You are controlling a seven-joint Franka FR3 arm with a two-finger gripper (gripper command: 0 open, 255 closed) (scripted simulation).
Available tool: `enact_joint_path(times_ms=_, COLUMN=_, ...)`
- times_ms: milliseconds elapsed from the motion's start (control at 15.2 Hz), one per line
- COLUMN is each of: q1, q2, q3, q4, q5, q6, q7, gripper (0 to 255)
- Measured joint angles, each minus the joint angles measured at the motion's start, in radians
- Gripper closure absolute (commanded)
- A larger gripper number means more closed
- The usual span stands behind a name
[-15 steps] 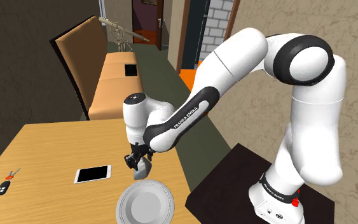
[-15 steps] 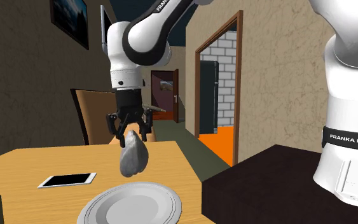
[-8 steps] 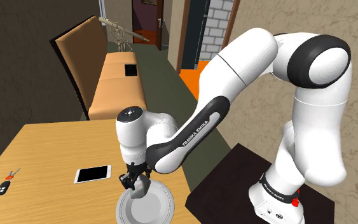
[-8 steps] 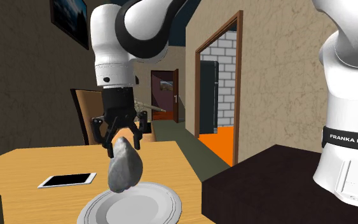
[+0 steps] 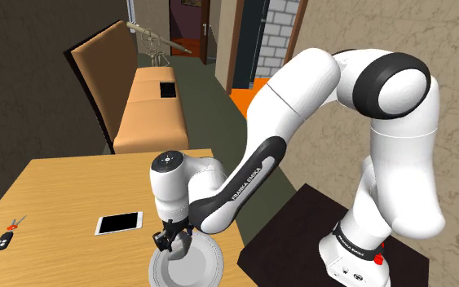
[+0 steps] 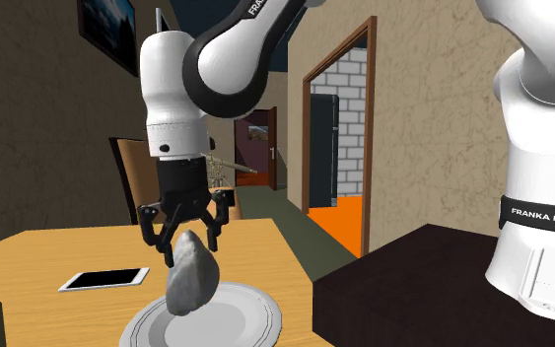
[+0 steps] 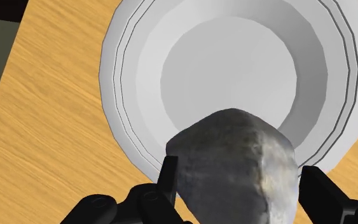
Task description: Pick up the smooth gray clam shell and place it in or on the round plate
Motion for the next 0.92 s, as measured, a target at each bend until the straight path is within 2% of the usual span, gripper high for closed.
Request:
enact_joint_path(times_ms=462, q1=0.02, q2=0.081, q3=-0.026, q4=0.018, q5=-0.036, q6=0.066, q7=0.027, gripper=255)
enact_joint_path(times_ms=924, q1=0.026, q2=0.096, q3=-0.033, q4=0.033, q5=-0.045, q6=0.086, q7=0.034, gripper=255)
